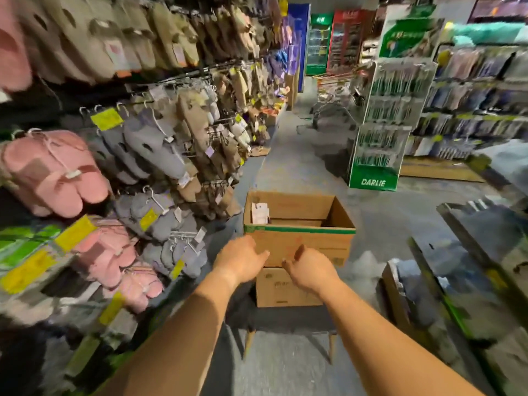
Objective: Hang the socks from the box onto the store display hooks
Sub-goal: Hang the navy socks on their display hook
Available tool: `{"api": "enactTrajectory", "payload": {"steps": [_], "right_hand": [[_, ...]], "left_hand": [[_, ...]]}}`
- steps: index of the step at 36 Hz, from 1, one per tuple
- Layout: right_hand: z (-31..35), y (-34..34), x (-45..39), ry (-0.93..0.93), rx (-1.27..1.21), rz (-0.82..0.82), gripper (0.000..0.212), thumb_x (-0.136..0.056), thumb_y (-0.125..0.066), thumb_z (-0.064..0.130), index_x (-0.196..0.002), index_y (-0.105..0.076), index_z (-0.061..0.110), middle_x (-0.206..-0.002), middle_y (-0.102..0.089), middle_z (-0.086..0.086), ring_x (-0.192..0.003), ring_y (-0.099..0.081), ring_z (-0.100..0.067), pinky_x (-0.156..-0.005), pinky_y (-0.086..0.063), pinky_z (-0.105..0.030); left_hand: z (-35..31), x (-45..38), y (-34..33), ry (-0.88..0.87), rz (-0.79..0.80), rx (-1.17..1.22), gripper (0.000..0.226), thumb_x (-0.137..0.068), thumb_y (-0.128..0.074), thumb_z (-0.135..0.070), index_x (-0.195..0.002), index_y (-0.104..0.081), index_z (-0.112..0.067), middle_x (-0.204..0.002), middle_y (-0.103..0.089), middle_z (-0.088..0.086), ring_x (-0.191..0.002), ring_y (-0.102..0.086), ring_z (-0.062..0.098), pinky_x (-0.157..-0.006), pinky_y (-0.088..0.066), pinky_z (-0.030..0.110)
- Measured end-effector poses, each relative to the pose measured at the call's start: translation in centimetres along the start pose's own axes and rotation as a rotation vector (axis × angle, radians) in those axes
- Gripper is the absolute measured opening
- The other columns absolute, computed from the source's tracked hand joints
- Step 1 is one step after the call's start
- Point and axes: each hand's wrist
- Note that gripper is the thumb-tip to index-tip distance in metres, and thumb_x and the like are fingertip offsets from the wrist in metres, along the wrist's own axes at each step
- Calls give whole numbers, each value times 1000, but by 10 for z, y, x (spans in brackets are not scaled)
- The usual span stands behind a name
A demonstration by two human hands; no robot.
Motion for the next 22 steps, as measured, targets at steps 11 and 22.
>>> {"api": "enactTrajectory", "payload": {"steps": [11,22], "right_hand": [[7,10,-176,-111,-41,74,40,-97,-50,43,-115,-61,8,-118,-67,-15,-108,-63,-34,-85,-50,-35],[5,-6,-330,-157,-92,341,36,-99,-50,25,-127,-58,3,-127,-60,-17,-119,-56,-33,-90,-44,-34]], "left_hand": [[10,-209,-6,-20,-20,25,42,-101,-50,-46,-115,-68,-11,-114,-70,15,-106,-64,35,-73,-39,31],[13,-333,-50,108,153,32,37,-104,-48,-35,-128,-60,-9,-126,-63,15,-114,-60,32,-84,-44,32]]}}
Point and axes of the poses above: each hand's wrist, its own x-axis away from the middle knuckle, its own y-axis out of the back of the hand, z = x × y
